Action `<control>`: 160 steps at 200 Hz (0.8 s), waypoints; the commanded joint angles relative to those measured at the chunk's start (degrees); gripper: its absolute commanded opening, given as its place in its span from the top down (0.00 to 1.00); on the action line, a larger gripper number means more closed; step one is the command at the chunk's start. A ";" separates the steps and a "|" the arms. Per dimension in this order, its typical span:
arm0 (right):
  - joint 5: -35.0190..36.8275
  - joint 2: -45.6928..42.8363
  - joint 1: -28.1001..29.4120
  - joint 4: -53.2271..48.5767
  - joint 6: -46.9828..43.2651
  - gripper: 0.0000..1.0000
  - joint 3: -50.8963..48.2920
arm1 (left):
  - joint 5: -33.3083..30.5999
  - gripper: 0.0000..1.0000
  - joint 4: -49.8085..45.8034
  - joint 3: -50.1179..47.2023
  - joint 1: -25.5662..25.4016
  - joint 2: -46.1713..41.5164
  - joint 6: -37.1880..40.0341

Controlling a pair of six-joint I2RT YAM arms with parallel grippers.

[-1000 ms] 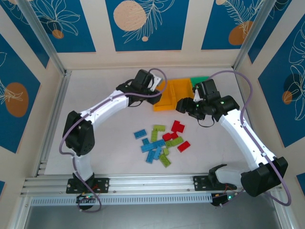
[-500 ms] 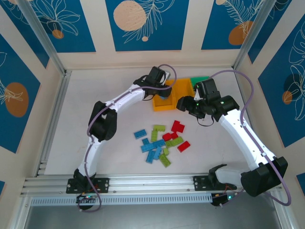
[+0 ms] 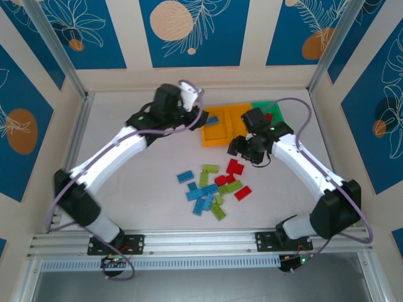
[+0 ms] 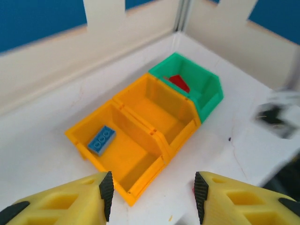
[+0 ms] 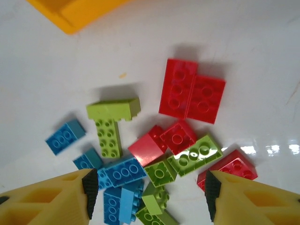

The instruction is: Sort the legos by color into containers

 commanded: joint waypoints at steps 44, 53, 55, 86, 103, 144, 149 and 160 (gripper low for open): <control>-3.60 15.05 8.66 1.69 -2.39 0.39 5.47 | 3.28 0.47 -4.45 -27.92 0.20 -25.24 23.89; -2.79 17.76 9.45 1.34 -3.73 0.36 7.32 | 3.78 0.44 -4.62 -30.26 0.20 -27.79 25.37; -2.77 18.30 9.59 1.30 -4.17 0.35 7.63 | 3.95 0.44 -4.68 -30.81 0.18 -28.21 25.62; -4.84 24.27 10.81 2.39 -9.55 0.07 10.95 | 3.95 0.35 -4.38 -34.81 0.20 -32.28 26.12; -3.86 26.46 10.89 1.47 -9.14 0.02 12.84 | 3.72 0.33 -4.81 -34.77 0.16 -32.01 25.58; -0.98 31.29 11.60 -0.18 -9.01 0.02 16.87 | 3.54 0.23 -3.26 -34.49 0.21 -30.23 25.07; 0.16 32.17 11.73 -0.91 -8.87 0.03 17.66 | 3.54 0.22 -3.10 -34.45 0.21 -30.04 25.28; 2.92 33.78 12.02 -2.58 -8.59 0.05 18.83 | 3.63 0.19 -3.13 -34.14 0.16 -29.77 25.51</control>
